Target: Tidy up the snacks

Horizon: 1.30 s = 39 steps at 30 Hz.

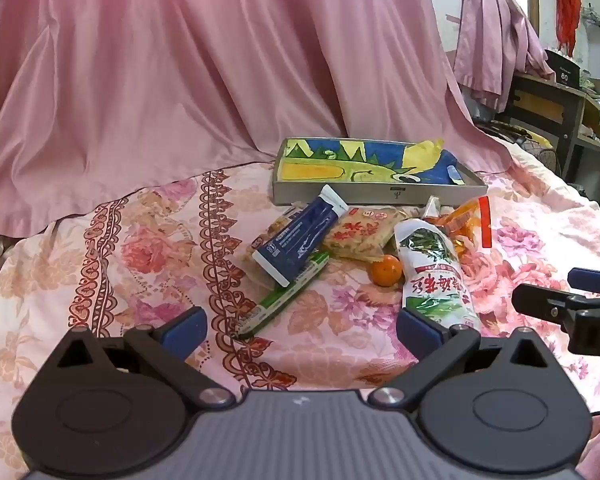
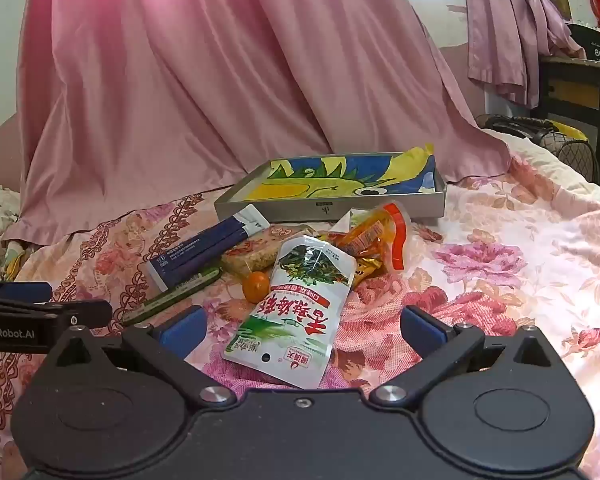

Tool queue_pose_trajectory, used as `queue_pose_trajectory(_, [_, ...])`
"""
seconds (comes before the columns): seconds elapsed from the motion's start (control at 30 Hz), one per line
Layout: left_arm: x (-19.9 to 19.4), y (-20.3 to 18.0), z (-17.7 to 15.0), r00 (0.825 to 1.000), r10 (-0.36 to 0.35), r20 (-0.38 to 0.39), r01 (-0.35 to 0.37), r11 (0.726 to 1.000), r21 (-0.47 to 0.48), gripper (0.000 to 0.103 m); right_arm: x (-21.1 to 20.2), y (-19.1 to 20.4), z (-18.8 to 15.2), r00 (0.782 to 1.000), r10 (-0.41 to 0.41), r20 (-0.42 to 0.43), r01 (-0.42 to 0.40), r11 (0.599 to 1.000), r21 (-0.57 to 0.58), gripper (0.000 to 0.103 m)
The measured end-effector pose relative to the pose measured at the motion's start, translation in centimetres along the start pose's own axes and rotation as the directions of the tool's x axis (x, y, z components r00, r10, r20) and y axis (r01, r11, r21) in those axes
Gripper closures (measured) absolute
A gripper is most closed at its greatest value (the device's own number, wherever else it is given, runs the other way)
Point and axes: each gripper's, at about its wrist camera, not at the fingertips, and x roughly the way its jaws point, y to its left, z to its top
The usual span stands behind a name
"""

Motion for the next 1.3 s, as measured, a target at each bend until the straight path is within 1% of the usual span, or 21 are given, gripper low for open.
queue_pose_trajectory(0.27, [0.00,0.00,0.00,1.000,0.001,-0.003,-0.001,1.000,0.001,0.000,0.15,0.03,0.15,1.000,0.000,-0.014,0.000,1.000,0.002,0.001])
queue_pose_trajectory(1.3, [0.01,0.01,0.00,1.000,0.000,-0.003,0.000,1.000,0.000,0.000,0.27,0.04,-0.11,1.000,0.000,-0.022,0.000,1.000,0.001,0.001])
